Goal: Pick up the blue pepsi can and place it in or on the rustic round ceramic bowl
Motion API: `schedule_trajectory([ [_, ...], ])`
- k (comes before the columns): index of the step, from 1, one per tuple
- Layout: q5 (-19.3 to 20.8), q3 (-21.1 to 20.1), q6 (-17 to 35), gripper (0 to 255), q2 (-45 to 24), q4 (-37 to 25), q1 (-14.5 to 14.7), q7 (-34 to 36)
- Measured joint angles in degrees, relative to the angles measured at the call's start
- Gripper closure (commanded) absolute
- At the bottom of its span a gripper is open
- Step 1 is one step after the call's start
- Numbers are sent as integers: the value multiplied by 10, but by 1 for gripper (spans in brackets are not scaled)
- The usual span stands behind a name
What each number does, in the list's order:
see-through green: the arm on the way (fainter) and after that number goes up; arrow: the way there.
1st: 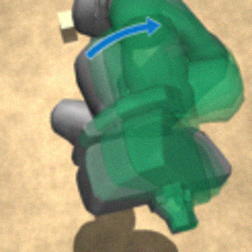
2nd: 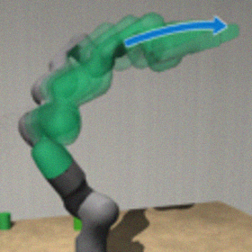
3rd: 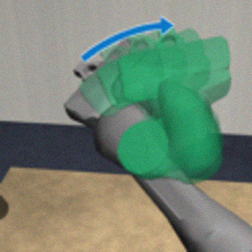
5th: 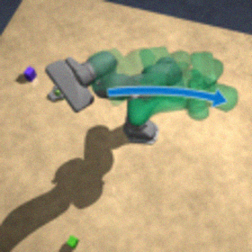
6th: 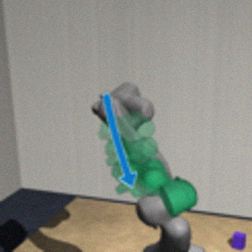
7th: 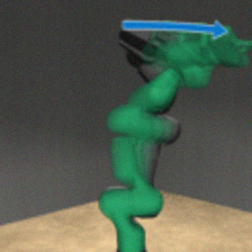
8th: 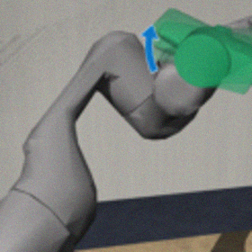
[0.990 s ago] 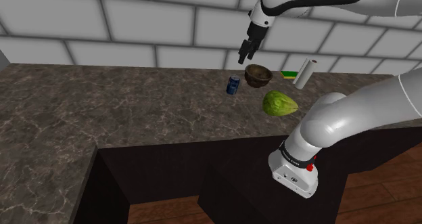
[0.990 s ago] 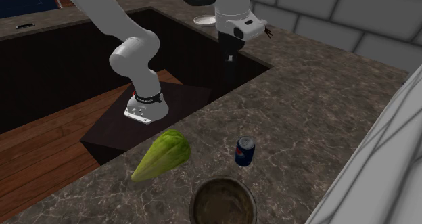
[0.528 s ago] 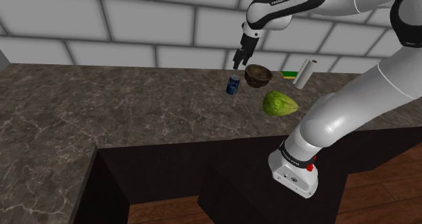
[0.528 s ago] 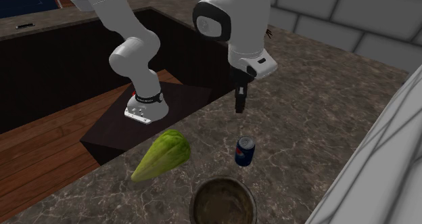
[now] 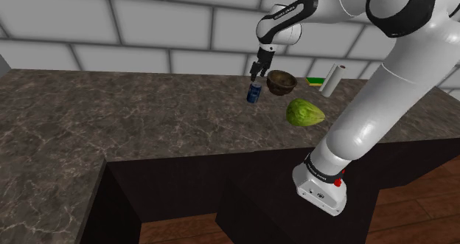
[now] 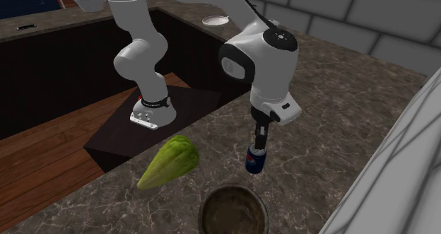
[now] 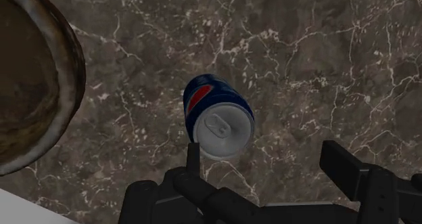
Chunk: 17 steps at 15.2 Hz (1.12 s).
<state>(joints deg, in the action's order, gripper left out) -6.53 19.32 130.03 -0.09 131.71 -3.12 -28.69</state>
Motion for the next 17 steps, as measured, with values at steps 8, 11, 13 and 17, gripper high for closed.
schedule_trajectory([
  [8, -45, 1, 58, 0, -91, -22, -10, -40],
  [11, -54, -2, 75, 0, -103, -16, -11, -47],
  [13, -55, -2, 77, 0, -105, -16, -11, -48],
  [17, -55, -3, 78, 255, -106, -15, -11, -48],
])
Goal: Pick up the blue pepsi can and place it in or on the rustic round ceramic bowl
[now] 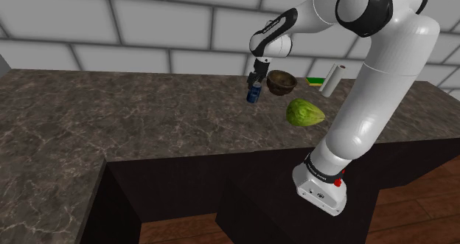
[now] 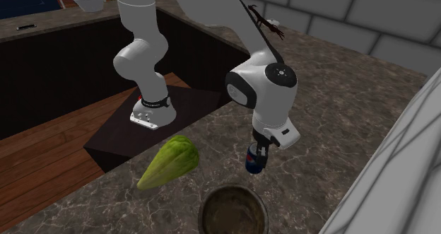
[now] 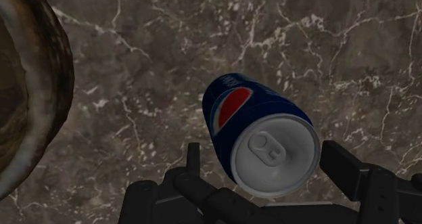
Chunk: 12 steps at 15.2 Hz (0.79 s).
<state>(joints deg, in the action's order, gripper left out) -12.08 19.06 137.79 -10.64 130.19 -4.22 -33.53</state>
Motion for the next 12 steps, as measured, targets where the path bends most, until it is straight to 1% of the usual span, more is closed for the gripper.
schedule_trajectory([
  [10, 0, 0, 0, 255, 0, 0, 0, 0],
  [12, 5, 1, -8, 255, 7, -2, 1, 4],
])
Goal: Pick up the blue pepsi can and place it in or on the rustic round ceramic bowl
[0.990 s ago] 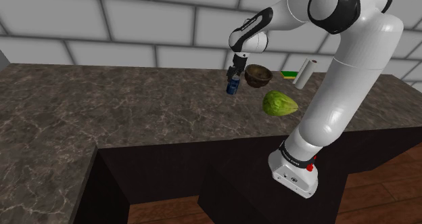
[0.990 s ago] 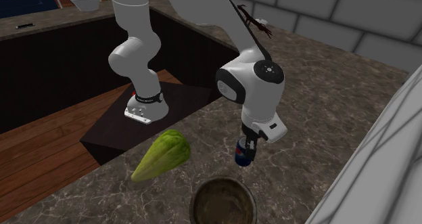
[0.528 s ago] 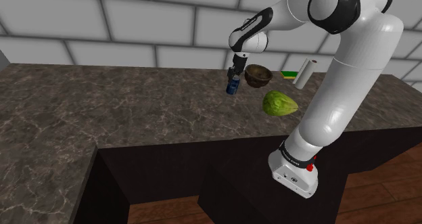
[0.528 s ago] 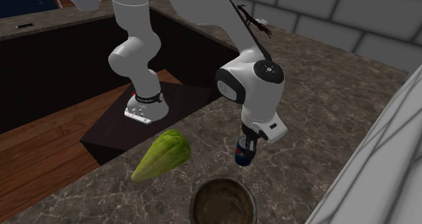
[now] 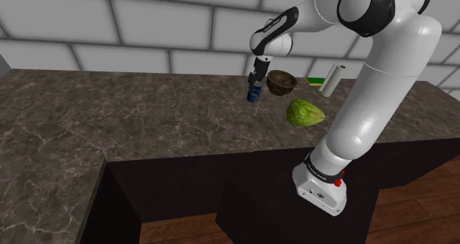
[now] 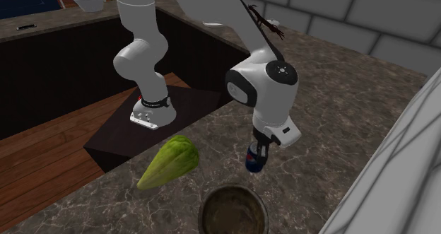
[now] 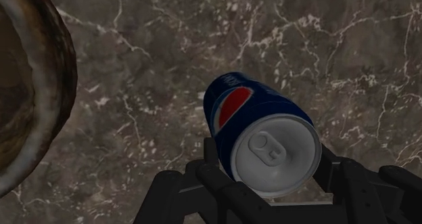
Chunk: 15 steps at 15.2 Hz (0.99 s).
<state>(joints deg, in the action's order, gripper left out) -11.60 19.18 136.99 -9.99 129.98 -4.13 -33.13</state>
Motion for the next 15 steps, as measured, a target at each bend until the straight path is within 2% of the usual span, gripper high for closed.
schedule_trajectory([
  [15, 50, 9, -104, 255, 80, -32, 5, 41],
])
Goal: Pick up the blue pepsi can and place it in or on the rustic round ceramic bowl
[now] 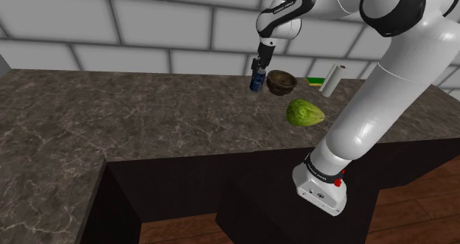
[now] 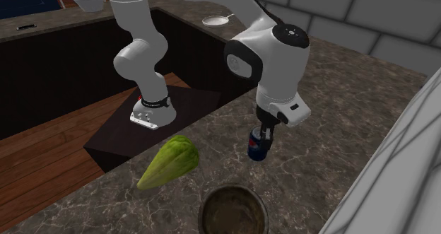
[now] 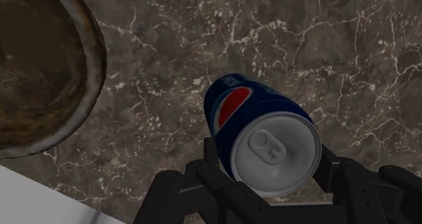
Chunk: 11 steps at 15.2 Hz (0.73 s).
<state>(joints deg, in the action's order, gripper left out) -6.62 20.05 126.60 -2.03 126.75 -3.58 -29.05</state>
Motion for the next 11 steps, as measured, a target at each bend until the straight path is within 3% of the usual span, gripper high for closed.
schedule_trajectory([
  [11, 22, -1, -80, 255, 42, -42, 1, 20],
])
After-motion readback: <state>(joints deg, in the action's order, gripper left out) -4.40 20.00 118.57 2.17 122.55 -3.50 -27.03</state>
